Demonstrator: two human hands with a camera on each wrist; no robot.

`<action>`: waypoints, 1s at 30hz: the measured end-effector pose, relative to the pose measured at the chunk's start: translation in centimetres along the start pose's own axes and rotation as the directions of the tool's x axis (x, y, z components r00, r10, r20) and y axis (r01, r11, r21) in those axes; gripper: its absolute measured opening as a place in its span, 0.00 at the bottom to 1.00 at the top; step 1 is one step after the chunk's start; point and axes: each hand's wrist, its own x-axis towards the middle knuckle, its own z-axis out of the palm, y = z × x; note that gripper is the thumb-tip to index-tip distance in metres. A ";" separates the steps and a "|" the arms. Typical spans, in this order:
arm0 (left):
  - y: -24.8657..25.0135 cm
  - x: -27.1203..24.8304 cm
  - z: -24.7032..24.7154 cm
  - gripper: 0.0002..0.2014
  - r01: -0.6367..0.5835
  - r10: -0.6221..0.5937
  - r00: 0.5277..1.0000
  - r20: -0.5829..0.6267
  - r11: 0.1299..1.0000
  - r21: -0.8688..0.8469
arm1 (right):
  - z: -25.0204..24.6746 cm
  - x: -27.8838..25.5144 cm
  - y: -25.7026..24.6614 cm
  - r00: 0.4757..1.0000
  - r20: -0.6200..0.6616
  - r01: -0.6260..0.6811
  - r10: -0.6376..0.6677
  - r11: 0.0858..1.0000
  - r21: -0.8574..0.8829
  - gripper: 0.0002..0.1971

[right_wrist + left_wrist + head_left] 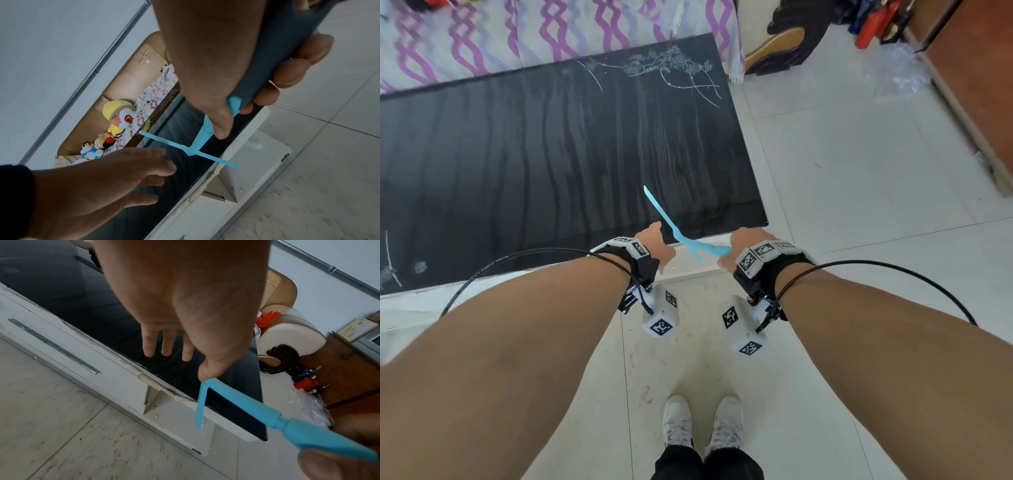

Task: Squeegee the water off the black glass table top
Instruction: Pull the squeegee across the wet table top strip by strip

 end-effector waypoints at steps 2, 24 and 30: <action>1.2 0.0 -1.5 0.32 -0.024 0.025 1.000 -0.008 1.000 0.014 | -1.8 0.0 -0.5 1.000 -0.023 0.020 -0.020 1.000 -0.003 0.09; 8.7 21.8 -22.6 0.31 -0.244 0.208 0.915 -0.346 0.968 -0.065 | -16.9 25.1 -8.5 0.947 -0.260 -0.037 0.191 0.865 0.500 0.19; 10.4 31.4 -24.2 0.31 -0.351 0.350 0.893 -0.283 0.935 0.046 | -18.8 35.3 -9.5 0.920 -0.338 0.057 0.197 0.787 0.614 0.19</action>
